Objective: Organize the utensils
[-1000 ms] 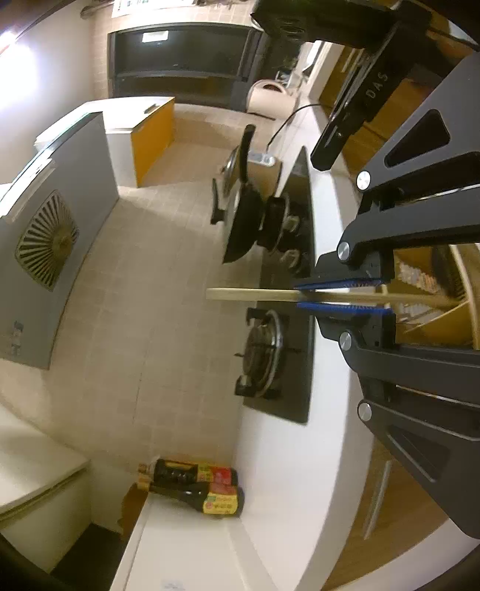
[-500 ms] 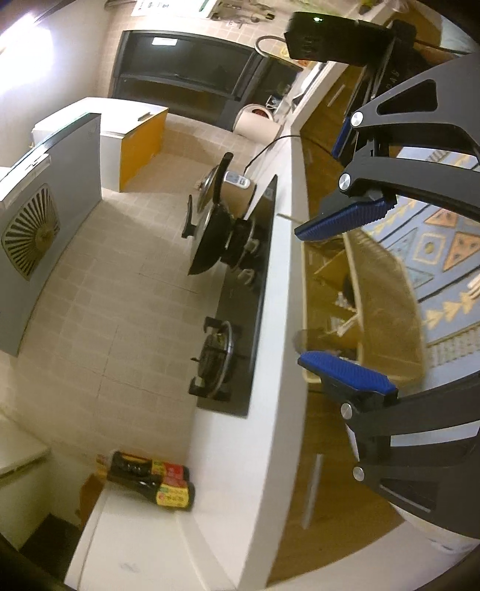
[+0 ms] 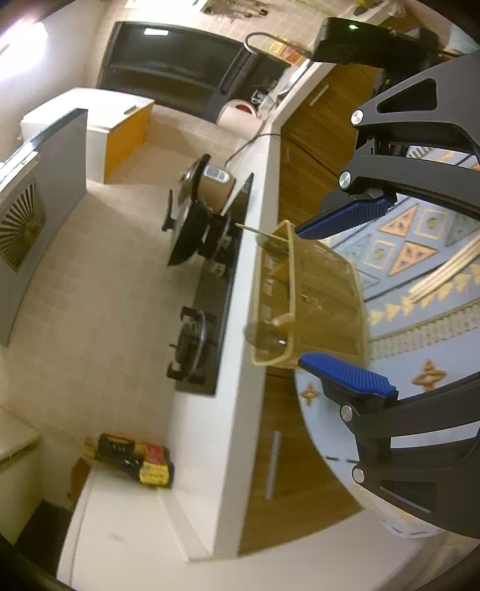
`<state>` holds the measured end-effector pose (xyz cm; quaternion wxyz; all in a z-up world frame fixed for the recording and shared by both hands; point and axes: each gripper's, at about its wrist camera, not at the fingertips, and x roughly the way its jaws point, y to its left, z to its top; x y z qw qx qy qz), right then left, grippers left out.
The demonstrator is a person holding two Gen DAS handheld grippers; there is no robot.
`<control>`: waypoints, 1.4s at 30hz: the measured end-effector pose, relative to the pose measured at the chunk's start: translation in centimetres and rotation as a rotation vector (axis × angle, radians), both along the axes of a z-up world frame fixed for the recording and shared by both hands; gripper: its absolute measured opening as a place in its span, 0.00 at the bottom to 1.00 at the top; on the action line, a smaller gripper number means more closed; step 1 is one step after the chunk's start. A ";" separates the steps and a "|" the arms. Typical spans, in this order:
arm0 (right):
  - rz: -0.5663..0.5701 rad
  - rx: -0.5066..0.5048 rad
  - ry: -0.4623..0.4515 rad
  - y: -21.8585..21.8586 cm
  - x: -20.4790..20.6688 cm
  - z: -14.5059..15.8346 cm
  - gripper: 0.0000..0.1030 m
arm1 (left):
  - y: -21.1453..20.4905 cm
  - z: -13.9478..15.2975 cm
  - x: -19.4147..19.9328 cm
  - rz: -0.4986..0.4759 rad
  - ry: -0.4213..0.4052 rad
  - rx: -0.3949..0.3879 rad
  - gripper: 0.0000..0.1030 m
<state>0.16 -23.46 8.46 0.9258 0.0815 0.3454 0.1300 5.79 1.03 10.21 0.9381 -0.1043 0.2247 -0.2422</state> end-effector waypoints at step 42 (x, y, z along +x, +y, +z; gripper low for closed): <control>0.039 -0.193 0.245 5.3 -5.3 -10.3 0.03 | -5.9 -13.7 -0.1 -0.084 0.478 0.226 0.59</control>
